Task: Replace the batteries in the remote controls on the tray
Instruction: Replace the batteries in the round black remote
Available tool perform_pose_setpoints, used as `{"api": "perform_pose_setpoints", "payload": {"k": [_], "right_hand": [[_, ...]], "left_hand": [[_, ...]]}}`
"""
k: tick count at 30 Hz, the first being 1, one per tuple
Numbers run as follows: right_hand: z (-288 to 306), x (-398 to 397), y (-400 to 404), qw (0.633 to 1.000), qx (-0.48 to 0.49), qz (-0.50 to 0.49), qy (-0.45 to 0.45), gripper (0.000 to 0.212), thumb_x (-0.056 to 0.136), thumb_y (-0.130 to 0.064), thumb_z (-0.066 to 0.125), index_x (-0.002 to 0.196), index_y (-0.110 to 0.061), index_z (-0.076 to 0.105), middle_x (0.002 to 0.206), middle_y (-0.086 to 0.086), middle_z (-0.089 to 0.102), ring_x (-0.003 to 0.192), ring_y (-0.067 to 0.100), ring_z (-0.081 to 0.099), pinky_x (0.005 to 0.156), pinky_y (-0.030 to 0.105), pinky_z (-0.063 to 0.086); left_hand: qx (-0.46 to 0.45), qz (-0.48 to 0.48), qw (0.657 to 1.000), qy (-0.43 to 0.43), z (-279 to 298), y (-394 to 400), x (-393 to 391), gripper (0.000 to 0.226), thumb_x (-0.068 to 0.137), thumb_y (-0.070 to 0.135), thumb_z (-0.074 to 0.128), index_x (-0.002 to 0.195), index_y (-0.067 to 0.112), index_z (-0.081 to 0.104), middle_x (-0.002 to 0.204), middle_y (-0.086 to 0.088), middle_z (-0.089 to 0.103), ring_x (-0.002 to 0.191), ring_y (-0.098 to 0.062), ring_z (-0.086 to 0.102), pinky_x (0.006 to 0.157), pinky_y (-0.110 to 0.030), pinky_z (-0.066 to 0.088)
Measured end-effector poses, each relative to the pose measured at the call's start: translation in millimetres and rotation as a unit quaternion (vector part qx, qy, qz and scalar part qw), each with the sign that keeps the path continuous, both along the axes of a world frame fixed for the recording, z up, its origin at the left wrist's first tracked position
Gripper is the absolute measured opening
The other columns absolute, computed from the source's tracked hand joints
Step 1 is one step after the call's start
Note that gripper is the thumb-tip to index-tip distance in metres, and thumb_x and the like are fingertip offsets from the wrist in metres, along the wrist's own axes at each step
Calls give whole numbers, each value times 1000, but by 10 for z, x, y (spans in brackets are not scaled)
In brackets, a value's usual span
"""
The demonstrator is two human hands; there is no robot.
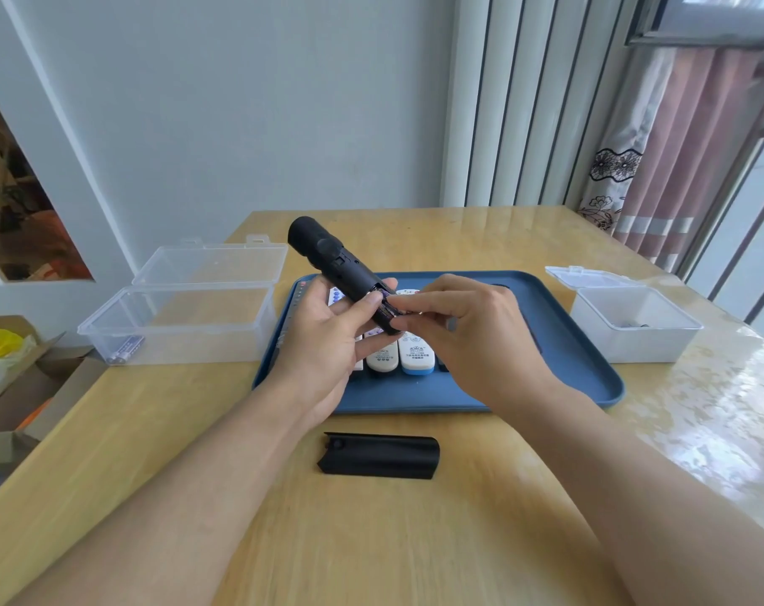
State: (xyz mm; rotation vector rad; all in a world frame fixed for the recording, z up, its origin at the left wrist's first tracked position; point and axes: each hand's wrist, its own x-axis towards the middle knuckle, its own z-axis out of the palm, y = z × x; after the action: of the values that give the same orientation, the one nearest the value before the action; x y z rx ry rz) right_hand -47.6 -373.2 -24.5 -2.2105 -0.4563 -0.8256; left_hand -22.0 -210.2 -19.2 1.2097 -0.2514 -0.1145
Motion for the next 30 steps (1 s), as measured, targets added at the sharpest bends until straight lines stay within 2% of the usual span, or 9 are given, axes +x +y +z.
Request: {"api": "perform_pose_setpoints", "payload": {"k": [4, 8, 10, 13, 18, 22, 25, 28, 30], "right_hand": [[50, 1, -23, 999, 3, 20, 30, 21, 87, -17, 77, 106, -26, 80, 84, -7, 64, 70, 5, 54, 62, 13, 39], [93, 5, -75, 988, 98, 0, 118, 17, 73, -34, 88, 84, -37, 77, 75, -5, 60, 60, 5, 49, 59, 21, 40], [112, -12, -72, 973, 147, -5, 176, 27, 69, -37, 91, 78, -28, 67, 66, -7, 62, 55, 7, 48, 52, 28, 40], [131, -38, -63, 943, 217, 37, 249, 41, 72, -27, 91, 83, -13, 54, 79, -3, 77, 63, 15, 58, 49, 33, 40], [99, -34, -70, 917, 264, 49, 295, 44, 72, -26, 90, 76, -15, 48, 80, 10, 76, 69, 25, 55, 57, 38, 37], [96, -53, -2, 962, 144, -27, 232, 37, 72, -43, 88, 72, -21, 58, 63, -11, 64, 53, 5, 49, 53, 23, 41], [199, -132, 5, 969, 44, -29, 239, 38, 71, -53, 85, 68, -23, 62, 54, -15, 54, 49, 4, 43, 48, 16, 33], [350, -292, 28, 934, -192, 9, 303, 33, 70, -63, 80, 74, -30, 73, 57, -12, 55, 54, 0, 48, 48, 15, 30], [414, -400, 80, 899, -275, 41, 339, 35, 66, -70, 77, 85, -41, 76, 60, -14, 60, 64, -2, 53, 52, 19, 32]], "left_hand": [[8, -3, 1000, -1, 10, 23, 24, 26, 102, 3, 55, 128, 0, 50, 116, -12, 74, 86, -22, 73, 79, -38, 63], [15, -29, 999, -2, 12, 61, 46, 25, 102, 2, 53, 126, 7, 53, 116, -14, 74, 104, -29, 72, 81, -42, 62], [20, -44, 999, -2, 14, 82, 58, 28, 102, 2, 53, 129, 8, 53, 119, -16, 73, 109, -32, 71, 81, -42, 61], [28, -62, 998, -4, 5, 102, 59, 32, 102, 1, 52, 133, 9, 51, 119, -16, 73, 109, -31, 72, 80, -42, 62], [51, -74, 996, -19, -13, 79, 44, 33, 101, 0, 53, 131, 13, 52, 115, -14, 75, 103, -27, 74, 79, -42, 62], [53, -12, 998, -22, -38, 56, 52, 32, 101, 0, 55, 131, 8, 52, 113, -12, 76, 103, -28, 74, 76, -39, 62], [28, 54, 998, -16, -30, 88, 99, 28, 99, -2, 58, 127, 2, 53, 111, -13, 76, 98, -27, 75, 74, -40, 63], [-4, 81, 997, -3, -10, 128, 131, 28, 98, -3, 59, 125, -1, 52, 110, -16, 75, 88, -23, 77, 74, -41, 64], [-10, 81, 997, 5, -9, 131, 133, 28, 97, -3, 61, 124, 0, 53, 109, -15, 76, 89, -24, 77, 73, -41, 64]]}}
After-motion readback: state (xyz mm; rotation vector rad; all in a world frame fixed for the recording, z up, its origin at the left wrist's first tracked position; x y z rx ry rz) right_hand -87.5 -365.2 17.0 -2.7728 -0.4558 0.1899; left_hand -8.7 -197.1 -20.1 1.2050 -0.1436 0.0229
